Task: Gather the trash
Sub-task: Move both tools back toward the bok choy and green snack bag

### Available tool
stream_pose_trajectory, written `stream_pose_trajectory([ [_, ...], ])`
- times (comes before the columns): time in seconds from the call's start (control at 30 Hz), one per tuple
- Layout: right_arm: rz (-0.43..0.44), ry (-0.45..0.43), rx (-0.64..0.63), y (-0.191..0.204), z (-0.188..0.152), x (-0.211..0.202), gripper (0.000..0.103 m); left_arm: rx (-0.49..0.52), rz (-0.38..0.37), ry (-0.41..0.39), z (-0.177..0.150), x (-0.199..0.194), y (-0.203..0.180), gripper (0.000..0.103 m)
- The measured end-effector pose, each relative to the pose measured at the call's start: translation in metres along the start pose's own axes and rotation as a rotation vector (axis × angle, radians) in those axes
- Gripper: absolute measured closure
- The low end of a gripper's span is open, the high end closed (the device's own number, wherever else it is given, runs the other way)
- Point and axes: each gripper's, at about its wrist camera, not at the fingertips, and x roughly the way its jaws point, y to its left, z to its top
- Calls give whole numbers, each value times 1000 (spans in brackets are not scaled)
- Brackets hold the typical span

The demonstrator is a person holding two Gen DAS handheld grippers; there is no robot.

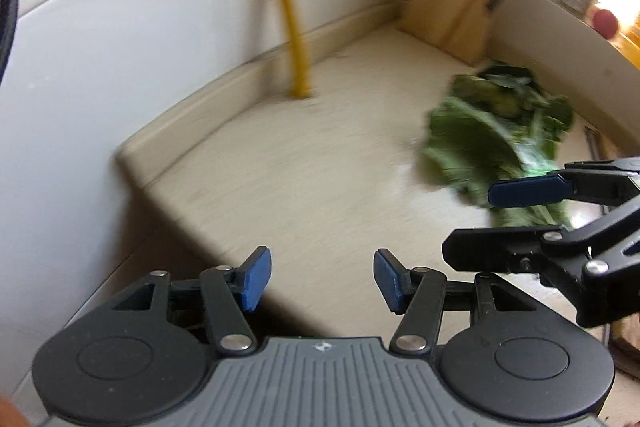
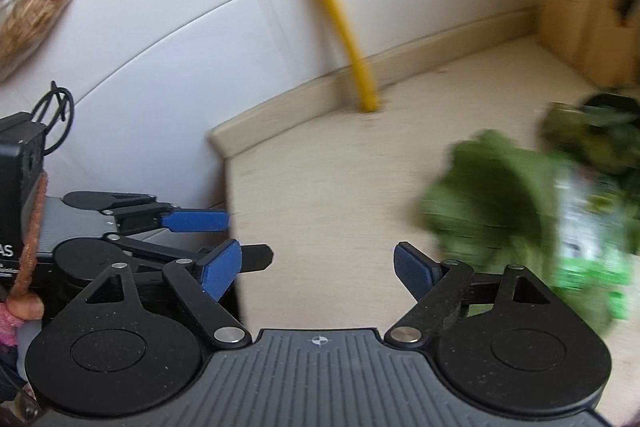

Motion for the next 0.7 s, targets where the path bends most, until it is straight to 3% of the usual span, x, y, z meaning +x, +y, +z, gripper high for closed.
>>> stream_pose_trajectory([
  [0.1, -41, -11, 56, -31, -4, -13, 14, 59, -22, -7, 15, 10, -24, 41],
  [0.4, -123, -33, 112, -90, -20, -38, 13, 118, -66, 8, 41, 38, -81, 40],
  [0.7, -207, -69, 143, -156, -17, -60, 6, 119, -35, -17, 71, 63, -121, 40],
])
